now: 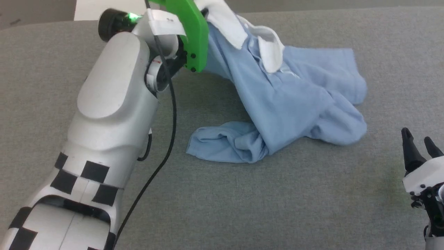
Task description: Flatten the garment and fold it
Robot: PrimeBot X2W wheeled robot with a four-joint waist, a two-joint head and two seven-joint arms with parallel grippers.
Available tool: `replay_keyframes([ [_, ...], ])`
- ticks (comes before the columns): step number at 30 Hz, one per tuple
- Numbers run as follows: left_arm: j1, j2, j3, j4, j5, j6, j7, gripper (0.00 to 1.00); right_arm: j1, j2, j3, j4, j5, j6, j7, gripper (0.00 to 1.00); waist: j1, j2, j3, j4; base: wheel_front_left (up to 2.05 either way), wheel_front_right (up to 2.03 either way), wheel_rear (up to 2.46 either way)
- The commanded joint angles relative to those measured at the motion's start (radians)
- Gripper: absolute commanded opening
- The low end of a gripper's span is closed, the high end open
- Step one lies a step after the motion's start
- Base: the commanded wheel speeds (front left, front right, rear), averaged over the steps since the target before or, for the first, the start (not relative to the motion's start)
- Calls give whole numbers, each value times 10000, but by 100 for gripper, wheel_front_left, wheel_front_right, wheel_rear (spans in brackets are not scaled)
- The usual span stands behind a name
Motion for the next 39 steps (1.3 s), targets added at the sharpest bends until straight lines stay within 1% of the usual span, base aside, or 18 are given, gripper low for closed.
replay_keyframes([
  [1, 2, -34, -198, -181, 114, -60, -14, 0, 103, 1, -49, -3, -102, -13, -5, 100, 0, -1, -141, 162, 0, 0, 0],
  [4, 469, -156, -913, -615, 162, -175, 184, 0, 242, 1, -125, -1, -128, -13, 39, 100, 0, -1, -243, 296, 0, 0, 0],
  [7, 1318, -267, -1899, -931, 44, -255, 571, 0, 307, 1, -94, 37, -125, -13, 93, 100, 0, -1, -360, 406, 0, 0, 0],
  [13, 2941, -290, -3579, -991, -619, -297, 1196, 0, 279, 1, -6, 8, -95, -13, 149, 100, 0, -1, -396, 524, 0, 0, 0],
  [16, 3397, -239, -4067, -999, -1034, -299, 1229, 0, 287, 1, 8, -8, -106, -13, 155, 100, 0, -1, -393, 567, 0, 0, 0],
  [19, 3625, -198, -4169, -958, -1335, -300, 1143, 0, 317, 1, 25, 6, -109, -13, 152, 100, 0, -1, -397, 593, 0, 0, 0],
  [20, 3682, -190, -4102, -954, -1463, -300, 1061, 18, 326, 1, 33, 22, -104, -13, 147, 100, 0, -1, -411, 595, 0, 0, 0],
  [21, 3707, -170, -4025, -968, -1547, -299, 987, 93, 335, 1, 42, 39, -101, -13, 145, 100, 0, -1, -424, 594, 0, 0, 0],
  [22, 3719, -133, -3884, -1012, -1647, -282, 876, 100, 344, 1, 50, 57, -94, -13, 143, 100, 0, -1, -437, 593, 0, 0, 0],
  [27, 3763, 108, -2663, -1808, -2195, 104, -248, 100, 397, 1, 59, 145, -66, -13, 83, 100, 0, -1, -559, 578, 0, 0, 0],
  [30, 3929, 504, -1753, -2529, -2327, 475, -1248, 100, 452, 1, 58, 198, -60, -13, 50, 100, 0, -1, -674, 580, 0, 0, 0],
  [35, 4690, 1353, -516, -3399, -2037, 1126, -3095, 100, 464, 1, 56, 223, -37, -13, 31, 100, 0, -1, -745, 607, 0, 0, 0],
  [37, 5077, 1657, -259, -3538, -1816, 1353, -3634, 100, 450, 1, 56, 221, -30, -13, 20, 100, 0, -1, -751, 637, 0, 0, 0],
  [39, 5492, 1789, -90, -3583, -1813, 1536, -3894, 100, 447, 1, 53, 203, -24, -13, 19, 100, 0, -1, -743, 675, 0, 0, 0],
])
